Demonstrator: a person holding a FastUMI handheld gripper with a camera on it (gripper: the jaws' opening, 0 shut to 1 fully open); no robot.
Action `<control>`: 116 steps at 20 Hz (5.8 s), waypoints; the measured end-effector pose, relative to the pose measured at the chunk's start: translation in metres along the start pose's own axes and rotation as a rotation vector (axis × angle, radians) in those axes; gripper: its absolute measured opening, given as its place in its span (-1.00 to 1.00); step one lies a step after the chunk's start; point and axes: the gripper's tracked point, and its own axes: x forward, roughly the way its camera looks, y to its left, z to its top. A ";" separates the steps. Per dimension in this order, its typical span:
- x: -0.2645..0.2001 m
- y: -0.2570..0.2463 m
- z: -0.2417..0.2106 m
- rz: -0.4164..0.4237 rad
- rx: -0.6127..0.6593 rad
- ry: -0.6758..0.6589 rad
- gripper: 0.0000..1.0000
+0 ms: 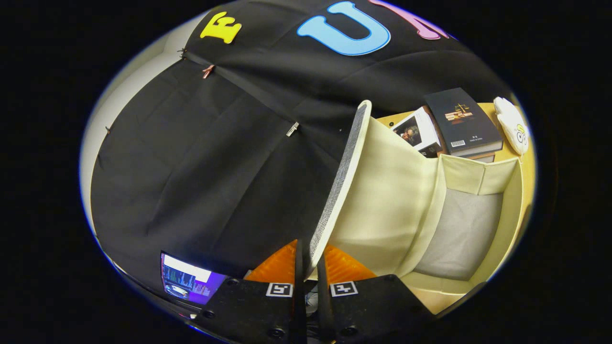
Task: Open the storage box then place both shoes into the box .Put the left shoe in first, then the right shoe, with the right side of both shoes facing outward in a uniform manner.
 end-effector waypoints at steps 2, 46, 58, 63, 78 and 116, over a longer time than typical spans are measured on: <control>0.000 -0.004 0.001 -0.026 -0.043 -0.031 -0.07; -0.233 -0.509 -0.108 -0.683 0.149 0.102 -0.14; -0.262 -0.459 -0.062 -0.642 0.321 -0.100 -0.90; -0.282 -0.392 -0.015 -0.589 0.349 -0.222 -0.90; -0.120 -0.223 0.037 -0.440 0.312 -0.274 -0.91; -0.185 -0.238 0.031 -0.529 0.027 -0.404 0.97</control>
